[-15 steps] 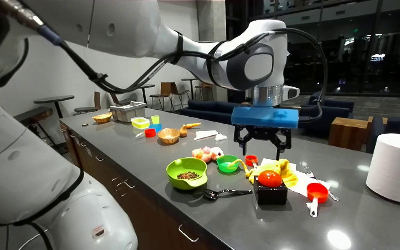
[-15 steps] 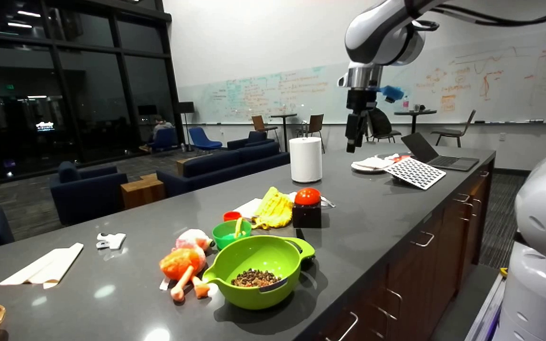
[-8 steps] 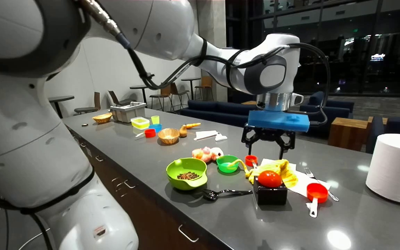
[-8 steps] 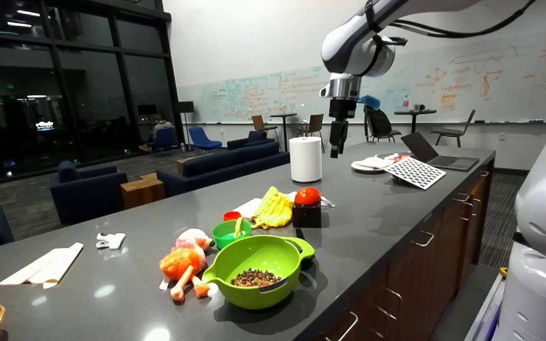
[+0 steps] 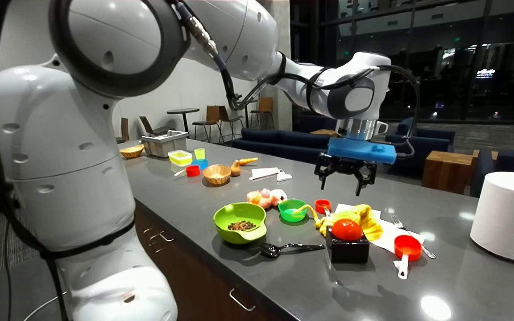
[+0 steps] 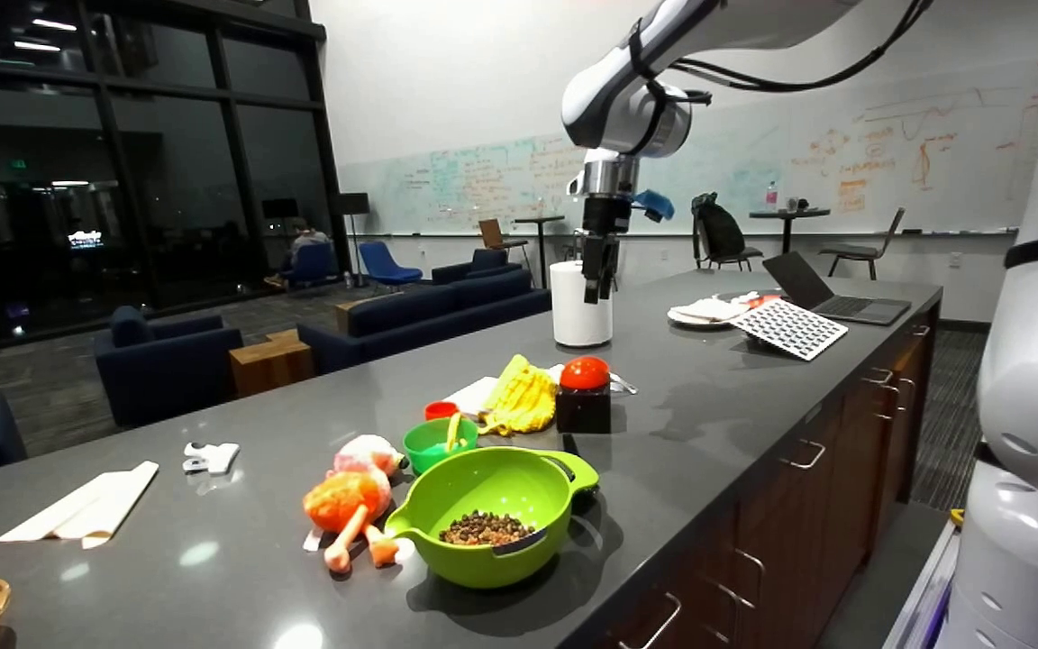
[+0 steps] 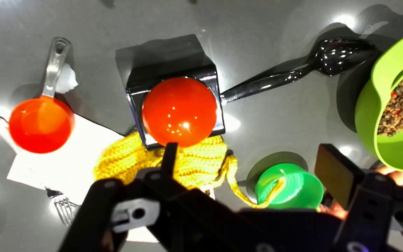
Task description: Press the red button.
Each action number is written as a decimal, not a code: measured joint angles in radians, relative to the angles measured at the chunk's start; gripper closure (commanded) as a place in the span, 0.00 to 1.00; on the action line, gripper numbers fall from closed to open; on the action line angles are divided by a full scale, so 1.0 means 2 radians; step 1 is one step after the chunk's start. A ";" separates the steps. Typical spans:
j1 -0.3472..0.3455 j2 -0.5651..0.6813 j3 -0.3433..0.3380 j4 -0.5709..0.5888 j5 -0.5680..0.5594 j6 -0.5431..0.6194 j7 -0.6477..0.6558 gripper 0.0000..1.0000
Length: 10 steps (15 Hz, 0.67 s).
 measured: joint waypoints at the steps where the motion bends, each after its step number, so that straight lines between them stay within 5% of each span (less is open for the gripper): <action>1: -0.003 0.010 0.004 0.009 0.004 -0.006 0.000 0.00; 10: -0.031 0.077 0.031 0.045 0.008 -0.023 0.009 0.00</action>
